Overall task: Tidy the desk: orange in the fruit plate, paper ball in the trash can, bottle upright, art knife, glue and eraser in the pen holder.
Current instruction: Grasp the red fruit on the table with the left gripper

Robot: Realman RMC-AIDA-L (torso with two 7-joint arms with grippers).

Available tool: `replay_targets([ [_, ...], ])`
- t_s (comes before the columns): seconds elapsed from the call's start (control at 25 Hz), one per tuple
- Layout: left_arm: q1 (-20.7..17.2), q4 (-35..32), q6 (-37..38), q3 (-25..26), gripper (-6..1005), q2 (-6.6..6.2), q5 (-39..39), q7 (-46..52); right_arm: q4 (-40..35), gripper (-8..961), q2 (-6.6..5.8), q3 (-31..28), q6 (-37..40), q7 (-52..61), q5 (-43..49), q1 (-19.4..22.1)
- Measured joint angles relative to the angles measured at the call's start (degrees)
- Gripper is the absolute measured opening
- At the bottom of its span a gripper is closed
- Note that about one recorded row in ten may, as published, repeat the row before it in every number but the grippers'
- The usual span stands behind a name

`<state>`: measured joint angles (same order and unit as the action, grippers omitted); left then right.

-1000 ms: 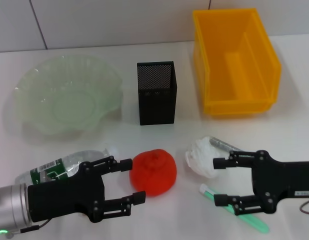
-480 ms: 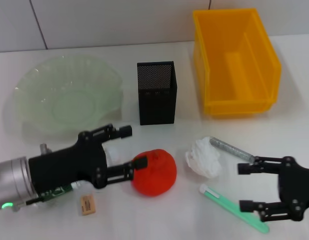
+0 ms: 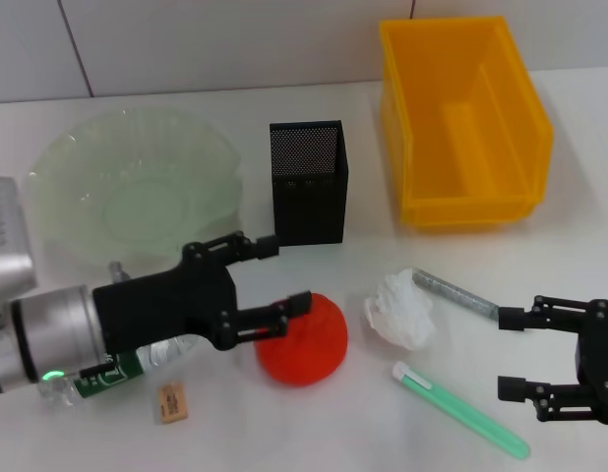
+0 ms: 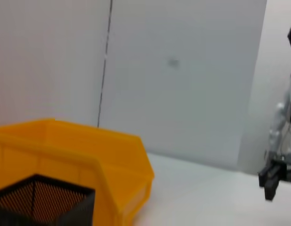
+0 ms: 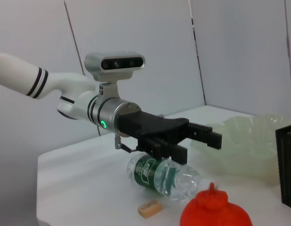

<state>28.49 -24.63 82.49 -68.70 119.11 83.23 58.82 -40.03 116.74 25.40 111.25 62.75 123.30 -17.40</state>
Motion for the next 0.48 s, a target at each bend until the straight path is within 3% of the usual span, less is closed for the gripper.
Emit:
replay_targets([
  [0.48, 2.61, 3.05, -6.8, -6.01, 795, 0.06, -0.11, -0.15, -0.75, 775, -0.76, -0.2, -0.32, 0.97, 0.03, 1.23],
])
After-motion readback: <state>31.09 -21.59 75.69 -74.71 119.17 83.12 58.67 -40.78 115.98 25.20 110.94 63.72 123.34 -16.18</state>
